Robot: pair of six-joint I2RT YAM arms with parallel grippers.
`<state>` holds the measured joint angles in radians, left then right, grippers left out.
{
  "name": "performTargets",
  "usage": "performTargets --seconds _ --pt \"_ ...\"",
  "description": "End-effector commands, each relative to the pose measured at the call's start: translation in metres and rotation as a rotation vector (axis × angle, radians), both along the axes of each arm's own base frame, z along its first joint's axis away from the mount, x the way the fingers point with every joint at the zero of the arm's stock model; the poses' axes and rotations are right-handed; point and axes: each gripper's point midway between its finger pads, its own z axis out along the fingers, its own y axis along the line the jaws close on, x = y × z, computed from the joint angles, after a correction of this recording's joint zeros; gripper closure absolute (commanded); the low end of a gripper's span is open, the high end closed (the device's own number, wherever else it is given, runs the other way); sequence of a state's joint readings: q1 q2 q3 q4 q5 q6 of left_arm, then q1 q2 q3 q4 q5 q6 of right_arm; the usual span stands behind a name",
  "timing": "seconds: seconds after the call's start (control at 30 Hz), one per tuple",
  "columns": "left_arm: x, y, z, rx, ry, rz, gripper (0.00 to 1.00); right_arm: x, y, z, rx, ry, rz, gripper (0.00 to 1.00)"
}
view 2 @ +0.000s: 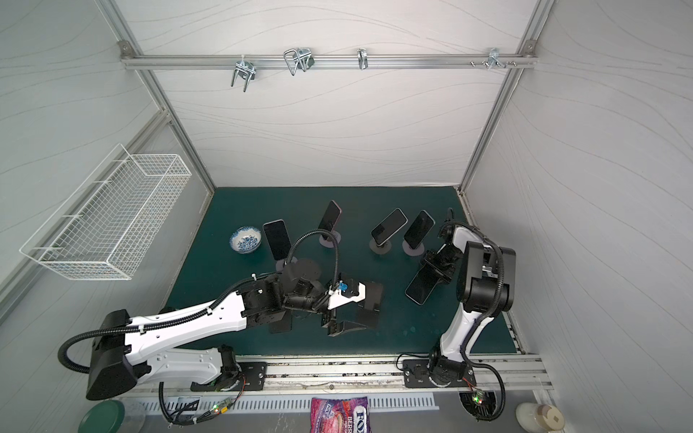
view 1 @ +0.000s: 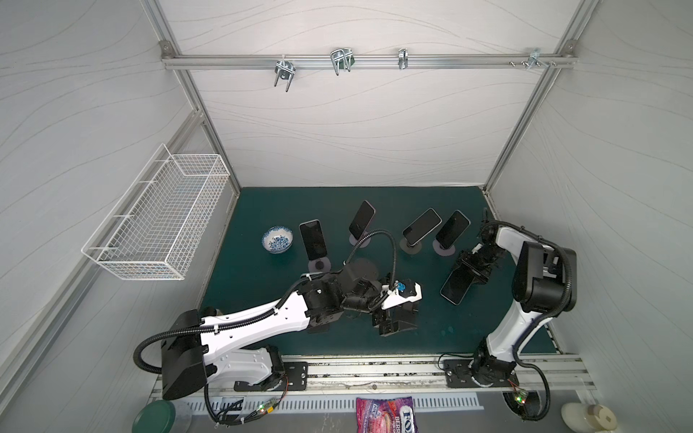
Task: Remove the phone from the phone stand
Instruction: Place the phone to the middle-right of the table.
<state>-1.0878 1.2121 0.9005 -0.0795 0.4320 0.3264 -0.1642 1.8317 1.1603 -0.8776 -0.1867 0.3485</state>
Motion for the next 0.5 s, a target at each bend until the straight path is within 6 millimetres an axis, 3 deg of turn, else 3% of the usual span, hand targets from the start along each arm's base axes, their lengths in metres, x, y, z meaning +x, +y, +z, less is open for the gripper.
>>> performTargets --seconds 0.0,0.47 --pt "-0.002 -0.001 0.014 -0.032 -0.045 -0.014 0.07 0.011 -0.011 -0.022 -0.032 -0.025 0.025 0.33" --pt "-0.002 -0.001 0.016 -0.044 -0.046 -0.014 0.07 0.017 -0.021 -0.019 -0.084 -0.017 0.029 0.31"
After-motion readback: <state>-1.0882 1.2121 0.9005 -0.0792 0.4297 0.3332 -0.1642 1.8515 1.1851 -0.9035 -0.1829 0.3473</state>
